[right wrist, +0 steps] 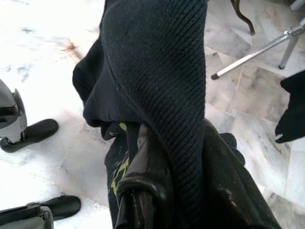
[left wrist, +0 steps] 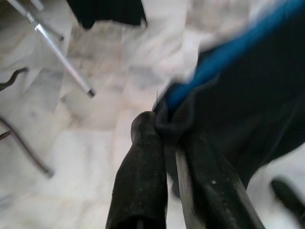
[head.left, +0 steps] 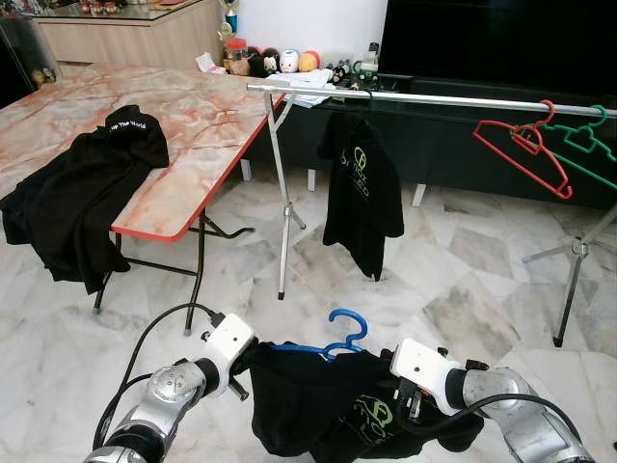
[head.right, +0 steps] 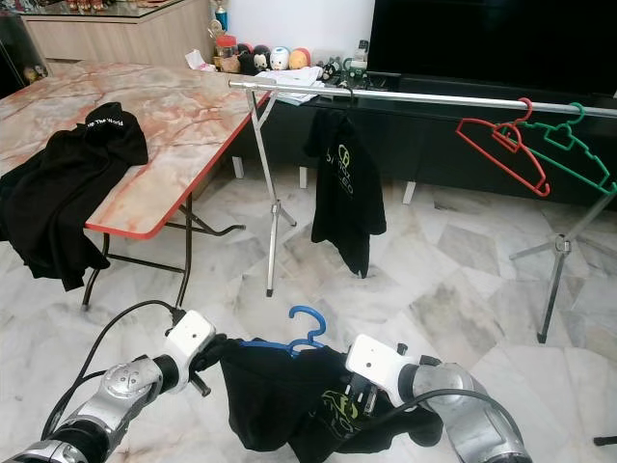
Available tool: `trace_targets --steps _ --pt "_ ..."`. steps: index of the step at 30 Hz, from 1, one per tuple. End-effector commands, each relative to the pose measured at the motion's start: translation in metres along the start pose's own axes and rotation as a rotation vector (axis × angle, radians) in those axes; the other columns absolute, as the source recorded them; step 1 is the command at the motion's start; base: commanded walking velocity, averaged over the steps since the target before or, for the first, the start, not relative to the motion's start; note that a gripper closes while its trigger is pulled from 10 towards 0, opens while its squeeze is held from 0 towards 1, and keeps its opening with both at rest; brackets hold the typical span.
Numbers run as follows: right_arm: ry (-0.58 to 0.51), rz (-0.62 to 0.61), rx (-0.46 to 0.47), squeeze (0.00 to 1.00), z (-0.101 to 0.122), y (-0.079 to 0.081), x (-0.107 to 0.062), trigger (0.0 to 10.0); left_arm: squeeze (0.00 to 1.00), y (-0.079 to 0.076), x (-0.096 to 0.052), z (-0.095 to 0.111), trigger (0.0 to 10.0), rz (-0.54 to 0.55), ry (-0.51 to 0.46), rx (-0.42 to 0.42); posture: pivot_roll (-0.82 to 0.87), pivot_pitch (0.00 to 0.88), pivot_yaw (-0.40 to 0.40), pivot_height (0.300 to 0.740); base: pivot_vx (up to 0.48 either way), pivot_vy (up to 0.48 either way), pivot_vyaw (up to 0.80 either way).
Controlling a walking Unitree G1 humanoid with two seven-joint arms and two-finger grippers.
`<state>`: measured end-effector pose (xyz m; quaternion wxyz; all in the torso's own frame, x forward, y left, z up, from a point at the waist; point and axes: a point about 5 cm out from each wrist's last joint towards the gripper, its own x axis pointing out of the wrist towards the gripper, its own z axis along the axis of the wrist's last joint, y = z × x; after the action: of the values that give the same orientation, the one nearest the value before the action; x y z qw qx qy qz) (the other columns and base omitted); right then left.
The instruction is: Hang hanger
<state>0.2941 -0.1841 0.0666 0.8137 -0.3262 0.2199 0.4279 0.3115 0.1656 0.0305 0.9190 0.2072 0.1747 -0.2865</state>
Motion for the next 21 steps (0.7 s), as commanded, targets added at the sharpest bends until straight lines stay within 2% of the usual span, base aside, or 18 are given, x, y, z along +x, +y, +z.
trace_targets --steps 1,2,3,4,8,11,17,20,21 --pt "-0.038 -0.036 -0.008 0.0 0.009 -0.008 -0.001 10.0 0.0 0.004 -0.004 -0.013 0.0 0.023 0.1 0.07 0.05 0.078 0.017 0.74 0.0 0.0 0.0" --pt "-0.04 -0.044 -0.004 0.0 0.009 -0.009 -0.001 10.0 0.0 0.006 -0.006 -0.019 0.0 0.035 0.166 0.129 0.05 0.078 0.017 0.74 0.0 0.0 0.0" --pt "-0.04 -0.044 -0.004 0.0 0.009 -0.009 -0.001 10.0 0.0 0.006 -0.006 -0.019 0.0 0.035 0.166 0.129 0.05 0.078 0.017 0.74 0.0 0.0 0.0" --pt "-0.043 -0.072 0.001 0.0 0.01 -0.012 -0.002 10.0 0.0 0.01 -0.01 -0.029 0.0 0.055 0.255 0.191 0.05 0.077 0.017 0.74 0.0 0.0 0.0" --pt "-0.063 -0.12 0.031 0.0 0.013 -0.02 -0.004 10.0 0.0 0.011 -0.017 -0.041 0.0 0.04 0.352 0.256 0.05 0.079 0.017 0.74 0.0 0.0 0.0" --pt "-0.095 -0.164 0.066 0.0 0.017 -0.027 -0.005 10.0 0.0 0.005 -0.018 -0.046 0.0 -0.027 0.371 0.295 0.05 0.08 0.016 0.74 0.0 0.0 0.0" --pt "-0.182 -0.317 0.206 0.0 0.027 -0.046 -0.007 10.0 0.0 -0.008 -0.016 -0.047 0.0 -0.145 0.363 0.326 0.05 0.082 0.017 0.74 0.0 0.0 0.0" --pt "-0.266 -0.407 0.4 0.0 0.032 -0.059 -0.01 10.0 0.0 -0.015 -0.012 -0.04 0.0 -0.197 0.313 0.325 0.05 0.082 0.016 0.74 0.0 0.0 0.0" --pt "-0.275 -0.406 0.417 0.0 0.032 -0.059 -0.009 10.0 0.0 -0.015 -0.011 -0.04 0.0 -0.199 0.311 0.324 0.06 0.082 0.017 0.74 0.0 0.0 0.0"
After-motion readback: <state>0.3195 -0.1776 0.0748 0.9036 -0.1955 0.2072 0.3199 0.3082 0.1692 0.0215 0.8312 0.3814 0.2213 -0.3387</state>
